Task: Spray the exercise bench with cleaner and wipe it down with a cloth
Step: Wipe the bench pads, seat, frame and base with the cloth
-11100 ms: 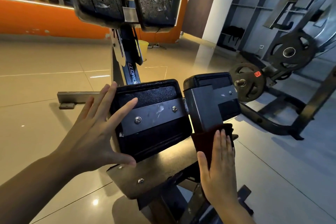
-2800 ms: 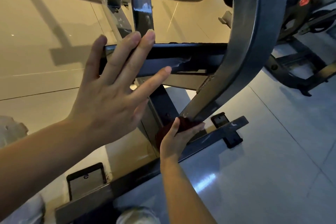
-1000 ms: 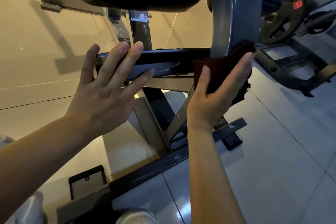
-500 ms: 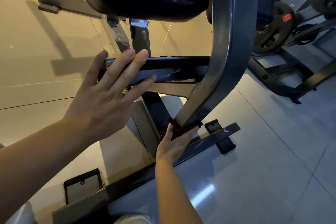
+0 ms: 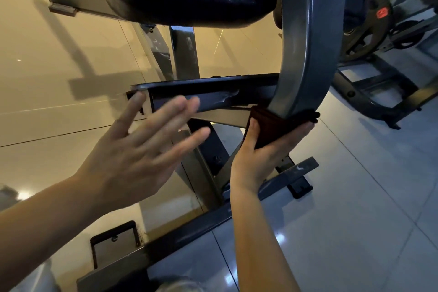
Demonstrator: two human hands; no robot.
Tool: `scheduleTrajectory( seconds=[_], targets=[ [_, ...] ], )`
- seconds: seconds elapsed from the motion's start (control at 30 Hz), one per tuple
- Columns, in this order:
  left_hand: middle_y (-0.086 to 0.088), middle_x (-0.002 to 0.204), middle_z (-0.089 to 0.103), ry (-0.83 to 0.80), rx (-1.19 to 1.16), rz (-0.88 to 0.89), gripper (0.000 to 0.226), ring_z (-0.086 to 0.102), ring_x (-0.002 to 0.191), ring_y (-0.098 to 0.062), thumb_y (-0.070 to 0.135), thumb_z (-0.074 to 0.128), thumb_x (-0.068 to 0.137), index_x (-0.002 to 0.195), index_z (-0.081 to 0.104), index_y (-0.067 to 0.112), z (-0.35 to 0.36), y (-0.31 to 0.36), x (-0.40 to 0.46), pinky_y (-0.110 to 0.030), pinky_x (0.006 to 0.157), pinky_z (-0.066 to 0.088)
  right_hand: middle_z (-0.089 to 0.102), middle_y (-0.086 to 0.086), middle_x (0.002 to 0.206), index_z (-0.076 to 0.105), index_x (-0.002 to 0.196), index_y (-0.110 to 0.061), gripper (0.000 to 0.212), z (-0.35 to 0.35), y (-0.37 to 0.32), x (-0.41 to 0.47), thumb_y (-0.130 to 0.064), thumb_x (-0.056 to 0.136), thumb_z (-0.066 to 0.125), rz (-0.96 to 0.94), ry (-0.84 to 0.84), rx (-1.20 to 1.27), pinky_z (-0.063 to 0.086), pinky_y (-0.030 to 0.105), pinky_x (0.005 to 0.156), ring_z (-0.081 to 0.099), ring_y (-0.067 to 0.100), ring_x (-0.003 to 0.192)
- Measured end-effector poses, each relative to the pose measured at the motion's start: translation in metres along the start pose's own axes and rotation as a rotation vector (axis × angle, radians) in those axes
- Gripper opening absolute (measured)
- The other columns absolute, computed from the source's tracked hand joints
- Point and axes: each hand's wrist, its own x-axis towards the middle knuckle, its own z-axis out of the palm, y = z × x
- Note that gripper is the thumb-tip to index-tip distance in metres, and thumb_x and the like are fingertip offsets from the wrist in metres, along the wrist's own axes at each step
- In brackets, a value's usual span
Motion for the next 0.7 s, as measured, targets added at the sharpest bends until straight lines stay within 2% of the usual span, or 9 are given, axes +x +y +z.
scheduleTrajectory(
  seconds=[0.07, 0.13, 0.23, 0.33, 0.43, 0.5, 0.57, 0.63, 0.7],
  targets=[
    [-0.013, 0.16, 0.014, -0.094, -0.03, 0.221, 0.082, 0.007, 0.148, -0.03, 0.033, 0.065, 0.08, 0.151, 0.026, 0.021, 0.004, 0.014, -0.023, -0.052, 0.119, -0.004, 0.005, 0.013, 0.163, -0.001, 0.154, -0.009, 0.091, 0.005, 0.017, -0.02, -0.028, 0.092, 0.063, 0.051, -0.029, -0.005, 0.032, 0.051, 0.115, 0.013, 0.028, 0.15],
    [-0.013, 0.159, 0.018, -0.21, -0.126, 0.282, 0.086, 0.009, 0.148, -0.029, 0.035, 0.065, 0.076, 0.152, 0.026, 0.02, 0.008, 0.035, -0.046, -0.051, 0.119, -0.004, 0.001, 0.011, 0.163, -0.006, 0.154, -0.013, 0.091, 0.007, 0.035, -0.041, -0.028, 0.094, 0.061, 0.121, -0.072, 0.007, 0.035, 0.048, 0.114, 0.015, 0.022, 0.149],
    [-0.015, 0.153, 0.035, -0.323, -0.262, 0.167, 0.069, 0.015, 0.145, -0.028, 0.036, 0.04, 0.084, 0.15, 0.028, 0.02, 0.015, 0.053, -0.072, -0.05, 0.119, 0.003, -0.001, 0.0, 0.163, -0.013, 0.154, -0.022, 0.094, 0.009, 0.056, -0.067, -0.024, 0.095, 0.06, 0.346, -0.16, 0.04, 0.04, 0.035, 0.111, 0.023, 0.014, 0.144],
    [-0.015, 0.145, 0.046, -0.375, -0.308, 0.232, 0.065, 0.032, 0.14, -0.029, 0.04, 0.055, 0.081, 0.141, 0.041, 0.02, 0.02, 0.051, -0.083, -0.05, 0.117, 0.007, 0.014, 0.002, 0.161, -0.014, 0.154, -0.026, 0.095, 0.009, 0.07, -0.086, -0.021, 0.096, 0.06, 0.539, -0.205, 0.029, 0.04, 0.012, 0.099, 0.039, 0.021, 0.138],
    [-0.014, 0.145, 0.046, -0.423, -0.304, 0.181, 0.066, 0.033, 0.14, -0.029, 0.042, 0.056, 0.08, 0.141, 0.04, 0.02, 0.023, 0.052, -0.086, -0.05, 0.116, 0.007, 0.026, 0.006, 0.157, -0.015, 0.153, -0.025, 0.092, 0.009, 0.075, -0.093, -0.018, 0.097, 0.058, 0.71, -0.251, 0.002, 0.039, 0.03, 0.106, 0.042, 0.024, 0.136],
    [-0.015, 0.151, 0.038, -0.407, -0.301, 0.122, 0.066, 0.022, 0.143, -0.028, 0.039, 0.049, 0.082, 0.144, 0.035, 0.02, 0.021, 0.052, -0.083, -0.049, 0.118, 0.004, 0.029, 0.008, 0.156, -0.015, 0.153, -0.025, 0.092, 0.008, 0.075, -0.092, -0.016, 0.097, 0.057, 0.752, -0.278, -0.012, 0.037, 0.034, 0.108, 0.041, 0.024, 0.137],
    [-0.016, 0.157, 0.023, -0.329, -0.239, 0.219, 0.08, 0.012, 0.146, -0.028, 0.031, 0.066, 0.074, 0.145, 0.034, 0.016, 0.016, 0.046, -0.069, -0.048, 0.12, 0.0, 0.03, 0.008, 0.156, -0.014, 0.154, -0.022, 0.091, 0.002, 0.071, -0.087, -0.018, 0.097, 0.057, 0.749, -0.3, -0.02, 0.034, 0.033, 0.11, 0.04, 0.025, 0.138],
    [-0.015, 0.158, 0.015, -0.194, -0.112, 0.286, 0.081, 0.009, 0.147, -0.029, 0.021, 0.064, 0.075, 0.149, 0.03, 0.013, 0.005, 0.035, -0.042, -0.049, 0.12, -0.003, 0.03, 0.008, 0.156, -0.01, 0.155, -0.019, 0.087, -0.006, 0.057, -0.079, -0.024, 0.098, 0.055, 0.705, -0.315, -0.03, 0.031, 0.026, 0.109, 0.038, 0.023, 0.139],
    [-0.013, 0.159, 0.014, -0.056, -0.02, 0.193, 0.07, 0.006, 0.148, -0.027, 0.018, 0.054, 0.088, 0.152, 0.026, 0.015, -0.007, 0.024, -0.011, -0.051, 0.119, -0.002, 0.032, 0.009, 0.156, -0.006, 0.156, -0.018, 0.086, -0.01, 0.037, -0.064, -0.027, 0.096, 0.056, 0.576, -0.27, -0.021, 0.029, 0.014, 0.103, 0.037, 0.022, 0.14]
  ],
)
